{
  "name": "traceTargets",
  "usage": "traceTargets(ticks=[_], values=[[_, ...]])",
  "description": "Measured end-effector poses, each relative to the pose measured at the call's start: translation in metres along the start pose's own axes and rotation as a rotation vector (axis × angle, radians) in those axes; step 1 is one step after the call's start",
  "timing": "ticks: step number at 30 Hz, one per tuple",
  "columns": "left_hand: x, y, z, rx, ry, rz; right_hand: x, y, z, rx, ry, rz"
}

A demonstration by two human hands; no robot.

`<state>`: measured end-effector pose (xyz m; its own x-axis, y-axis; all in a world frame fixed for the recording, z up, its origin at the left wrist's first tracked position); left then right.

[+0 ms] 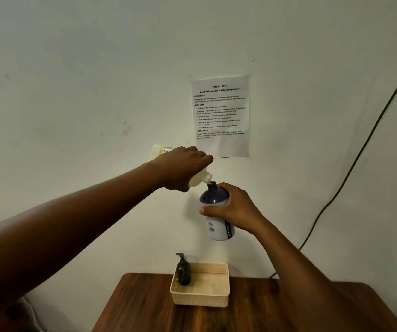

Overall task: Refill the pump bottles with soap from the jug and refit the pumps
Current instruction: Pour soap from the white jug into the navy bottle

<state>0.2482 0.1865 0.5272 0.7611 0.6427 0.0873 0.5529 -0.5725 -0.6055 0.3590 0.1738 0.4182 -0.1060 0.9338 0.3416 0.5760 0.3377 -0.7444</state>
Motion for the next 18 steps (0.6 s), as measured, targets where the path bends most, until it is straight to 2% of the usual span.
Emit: traceTargets(ticks=[18], values=[[0.0021,0.001,-0.0031,0.053,0.015,0.026,0.0017,0.0006,-0.0006,-0.028,0.0,0.012]])
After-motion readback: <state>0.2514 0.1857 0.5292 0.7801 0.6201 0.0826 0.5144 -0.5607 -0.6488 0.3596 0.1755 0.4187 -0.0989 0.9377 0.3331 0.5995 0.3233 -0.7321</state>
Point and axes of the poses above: each hand's wrist, its own x-axis towards the middle knuckle, its own z-axis out of the palm, y = z × x, the point moved 9 cm from there along x, towards the middle knuckle, and after that the axes turned 6 degrees about -y, right-handed, at the moved point
